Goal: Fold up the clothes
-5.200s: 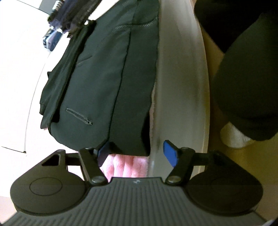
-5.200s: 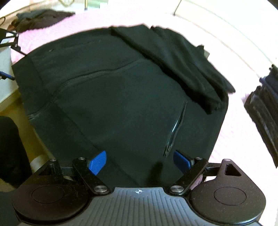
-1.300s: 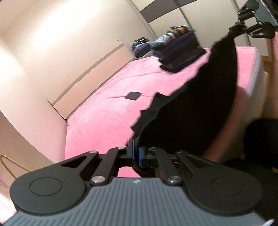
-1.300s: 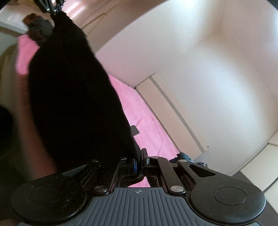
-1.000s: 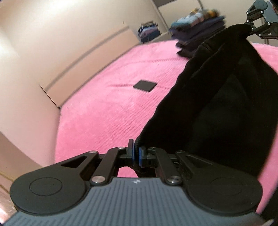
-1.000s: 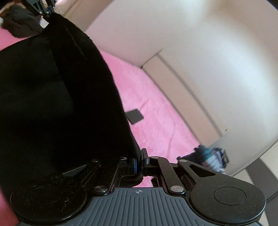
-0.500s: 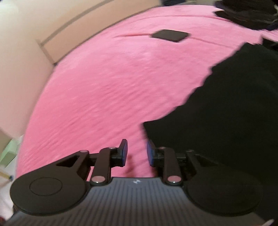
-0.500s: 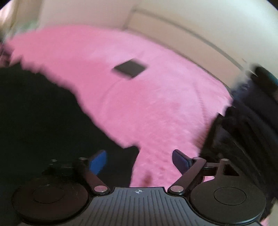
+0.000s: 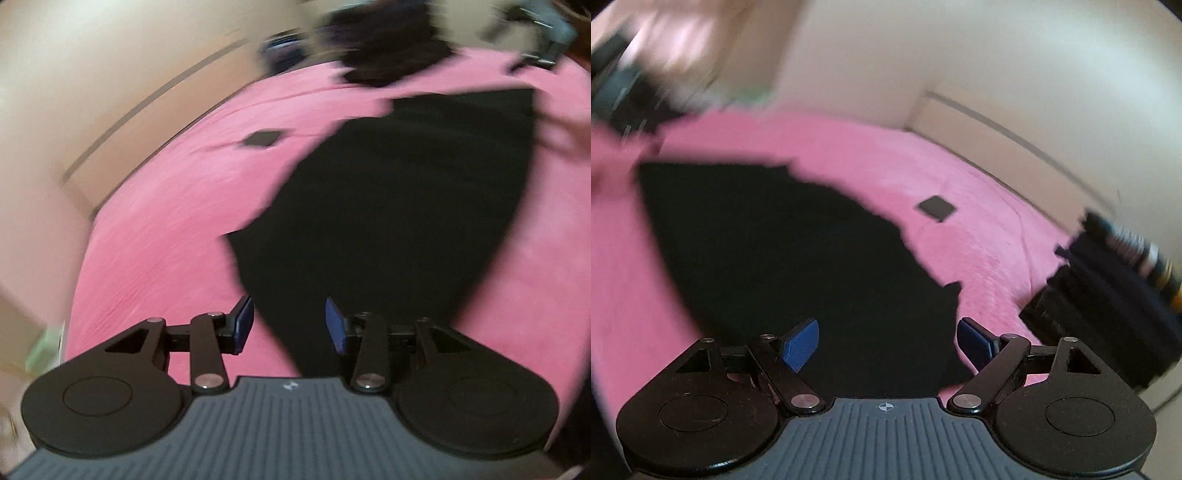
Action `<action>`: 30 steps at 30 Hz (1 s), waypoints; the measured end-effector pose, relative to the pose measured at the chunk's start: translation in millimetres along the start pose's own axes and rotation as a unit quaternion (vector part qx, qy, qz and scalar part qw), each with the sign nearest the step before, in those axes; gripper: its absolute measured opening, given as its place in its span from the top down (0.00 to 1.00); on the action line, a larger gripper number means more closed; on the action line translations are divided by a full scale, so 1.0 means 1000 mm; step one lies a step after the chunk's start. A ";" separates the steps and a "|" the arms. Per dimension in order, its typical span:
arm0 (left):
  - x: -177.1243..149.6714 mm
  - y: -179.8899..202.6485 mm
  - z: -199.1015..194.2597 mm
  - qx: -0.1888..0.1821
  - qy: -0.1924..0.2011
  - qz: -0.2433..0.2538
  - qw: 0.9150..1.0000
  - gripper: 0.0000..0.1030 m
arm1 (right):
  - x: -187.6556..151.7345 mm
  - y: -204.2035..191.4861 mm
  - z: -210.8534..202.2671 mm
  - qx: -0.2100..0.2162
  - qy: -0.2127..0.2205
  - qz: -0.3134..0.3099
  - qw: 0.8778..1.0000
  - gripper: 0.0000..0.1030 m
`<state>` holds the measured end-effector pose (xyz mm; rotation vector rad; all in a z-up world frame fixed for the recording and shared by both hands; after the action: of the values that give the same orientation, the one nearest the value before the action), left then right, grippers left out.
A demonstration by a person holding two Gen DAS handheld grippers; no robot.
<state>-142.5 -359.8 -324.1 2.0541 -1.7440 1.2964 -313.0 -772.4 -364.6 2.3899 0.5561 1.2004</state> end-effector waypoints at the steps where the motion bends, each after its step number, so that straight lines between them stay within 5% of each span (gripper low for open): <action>1: -0.008 0.016 0.000 0.002 -0.006 0.039 0.999 0.59 | -0.006 -0.020 -0.005 0.001 -0.009 -0.036 0.999 0.18; 5: -0.037 0.072 0.013 0.024 -0.036 0.185 0.982 0.59 | -0.031 -0.074 0.007 -0.002 -0.058 -0.148 0.987 0.18; 8: -0.041 0.083 0.036 0.059 -0.042 0.244 0.967 0.59 | -0.037 -0.090 0.027 -0.018 -0.082 -0.212 0.974 0.31; 11: -0.040 0.085 0.056 0.082 -0.048 0.285 0.954 0.58 | -0.037 -0.096 0.049 -0.029 -0.091 -0.267 0.959 0.32; 12: -0.039 0.085 0.062 0.084 -0.051 0.296 0.950 0.59 | -0.037 -0.097 0.058 -0.030 -0.093 -0.281 0.955 0.37; 14: -0.039 0.086 0.071 0.084 -0.062 0.310 0.945 0.75 | -0.039 -0.099 0.072 -0.034 -0.102 -0.305 0.946 0.60; 16: -0.039 0.087 0.073 0.087 -0.075 0.302 0.946 0.85 | -0.041 -0.098 0.083 -0.037 -0.109 -0.314 0.942 0.72; 18: -0.033 0.088 0.068 0.089 -0.077 0.283 0.952 0.89 | -0.039 -0.090 0.081 -0.034 -0.111 -0.288 0.951 0.79; 23: 0.003 0.103 0.020 0.068 -0.045 0.213 0.974 0.90 | -0.039 -0.073 0.039 -0.055 -0.121 -0.246 0.960 0.83; 30: -0.005 0.178 -0.024 0.002 -0.052 0.178 0.983 0.88 | -0.086 -0.102 -0.032 -0.059 -0.161 -0.205 0.964 0.82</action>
<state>-307.5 -397.5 -383.5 1.9032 -2.2366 1.2979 -403.5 -725.6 -456.7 2.1629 0.7953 0.6345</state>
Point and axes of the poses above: each gripper's, at about its wrist camera, not at the fingertips, and z roughly the way its jaws point, y to its right, x to its top, the point moved 4 cm from there along z, roughly the way its jaws point, and after that the axes turned 9 degrees about -z, right-handed, at the moved point
